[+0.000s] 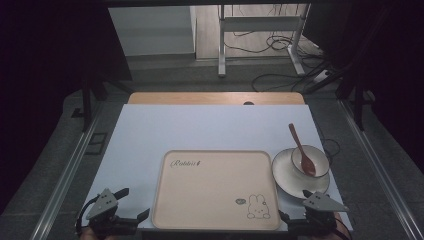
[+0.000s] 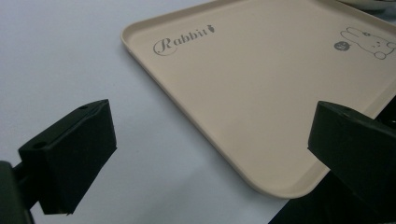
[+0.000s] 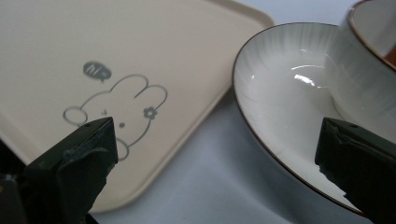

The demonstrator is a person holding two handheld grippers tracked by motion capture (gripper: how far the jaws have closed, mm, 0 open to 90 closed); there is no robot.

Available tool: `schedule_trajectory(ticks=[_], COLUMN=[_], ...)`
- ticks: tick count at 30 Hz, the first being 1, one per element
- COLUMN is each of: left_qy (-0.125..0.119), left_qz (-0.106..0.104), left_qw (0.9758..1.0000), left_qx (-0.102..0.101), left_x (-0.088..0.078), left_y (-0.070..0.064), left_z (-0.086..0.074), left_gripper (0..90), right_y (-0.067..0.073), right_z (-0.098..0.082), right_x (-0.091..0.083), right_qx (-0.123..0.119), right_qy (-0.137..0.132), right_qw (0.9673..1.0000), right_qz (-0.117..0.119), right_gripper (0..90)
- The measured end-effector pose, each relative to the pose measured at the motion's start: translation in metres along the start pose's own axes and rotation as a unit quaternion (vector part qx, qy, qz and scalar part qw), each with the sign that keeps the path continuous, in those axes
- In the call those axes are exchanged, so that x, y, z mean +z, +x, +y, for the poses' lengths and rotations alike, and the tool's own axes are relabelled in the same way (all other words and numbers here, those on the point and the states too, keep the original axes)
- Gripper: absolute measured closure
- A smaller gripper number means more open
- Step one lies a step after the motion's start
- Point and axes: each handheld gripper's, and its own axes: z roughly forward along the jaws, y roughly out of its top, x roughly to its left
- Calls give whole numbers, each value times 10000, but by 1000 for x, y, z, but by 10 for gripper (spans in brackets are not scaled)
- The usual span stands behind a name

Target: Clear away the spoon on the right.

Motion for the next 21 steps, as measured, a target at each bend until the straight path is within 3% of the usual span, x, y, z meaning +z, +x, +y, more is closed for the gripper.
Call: schedule_trajectory(ticks=[4,7,21], left_qy=[-10,1,48], left_qz=[-4,-2,-10], left_qw=[10000,10000,10000], left_qx=[-1,1,7], left_x=[0,0,1], left_y=[0,0,0], left_z=[0,0,0], left_gripper=[5,6,6], right_y=[4,3,-4], right_z=[0,0,0], right_x=[4,4,5], right_qx=[-296,-336,-104], right_qy=[83,-13,44], right_qw=[9994,9994,9999], right_qz=[-128,-112,-5], right_gripper=[0,0,0])
